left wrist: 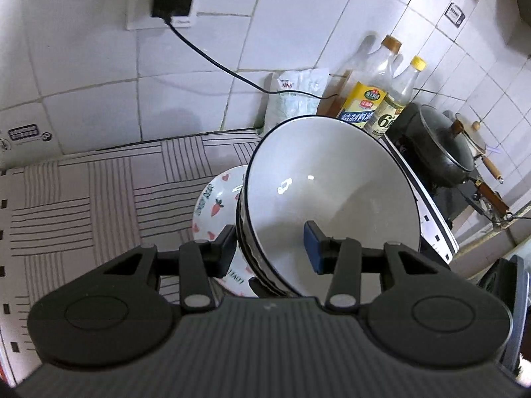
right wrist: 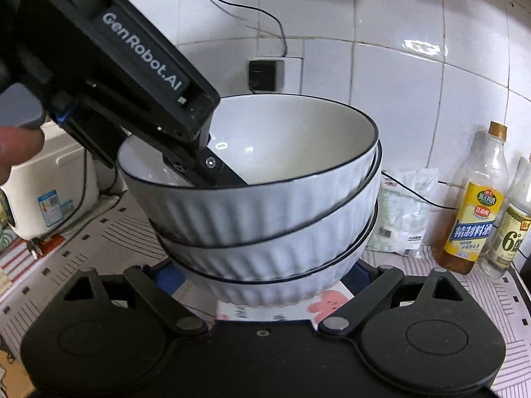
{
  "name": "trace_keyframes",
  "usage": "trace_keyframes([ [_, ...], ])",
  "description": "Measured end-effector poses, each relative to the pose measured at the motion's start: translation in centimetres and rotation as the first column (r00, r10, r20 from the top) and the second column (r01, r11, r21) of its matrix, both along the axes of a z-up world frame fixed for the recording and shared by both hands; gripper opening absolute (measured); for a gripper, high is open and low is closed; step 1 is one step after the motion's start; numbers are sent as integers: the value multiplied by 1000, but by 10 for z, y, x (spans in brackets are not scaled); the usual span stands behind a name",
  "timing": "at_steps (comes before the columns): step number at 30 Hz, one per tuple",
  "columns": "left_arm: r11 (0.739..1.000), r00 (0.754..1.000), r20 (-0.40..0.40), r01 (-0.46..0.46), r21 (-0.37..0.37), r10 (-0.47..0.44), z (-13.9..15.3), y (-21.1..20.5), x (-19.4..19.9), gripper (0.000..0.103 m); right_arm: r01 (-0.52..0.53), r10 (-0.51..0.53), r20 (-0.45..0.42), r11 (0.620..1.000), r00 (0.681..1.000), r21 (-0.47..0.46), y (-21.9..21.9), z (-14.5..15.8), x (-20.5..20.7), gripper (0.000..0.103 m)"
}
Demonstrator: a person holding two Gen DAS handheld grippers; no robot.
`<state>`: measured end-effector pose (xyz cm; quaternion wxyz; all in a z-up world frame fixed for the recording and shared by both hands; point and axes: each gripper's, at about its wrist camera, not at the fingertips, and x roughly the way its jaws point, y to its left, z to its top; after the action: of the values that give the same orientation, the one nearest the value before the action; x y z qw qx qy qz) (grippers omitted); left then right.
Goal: Organize plates and bowls
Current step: 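Carry the bowl stack over the bunny plate and lower it onto the plates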
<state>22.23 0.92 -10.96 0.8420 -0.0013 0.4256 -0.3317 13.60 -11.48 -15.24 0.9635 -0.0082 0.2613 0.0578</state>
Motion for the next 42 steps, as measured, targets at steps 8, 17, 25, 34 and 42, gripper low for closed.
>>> trace_keyframes([
  [8, 999, 999, -38, -14, 45, 16, -31, -34, 12, 42, -8, 9, -53, 1000, 999, 19, -31, -29, 9, 97],
  [17, 997, 993, -102, -61, 51, 66, -65, -45, 24, 42, -50, 51, -120, 999, 991, 17, -45, -57, 18, 97],
  [25, 992, 989, -131, -49, 118, 64, -76, -54, 32, 42, -76, 78, -145, 997, 986, 20, -47, -73, 27, 97],
  [34, 988, 984, -157, -60, 139, 82, -85, -54, 39, 42, -91, 91, -166, 996, 982, 8, -44, -82, 31, 96],
  [42, 984, 989, -131, -44, 172, 67, -83, -63, 34, 41, -69, 79, -198, 996, 977, 54, -52, -82, 34, 96],
])
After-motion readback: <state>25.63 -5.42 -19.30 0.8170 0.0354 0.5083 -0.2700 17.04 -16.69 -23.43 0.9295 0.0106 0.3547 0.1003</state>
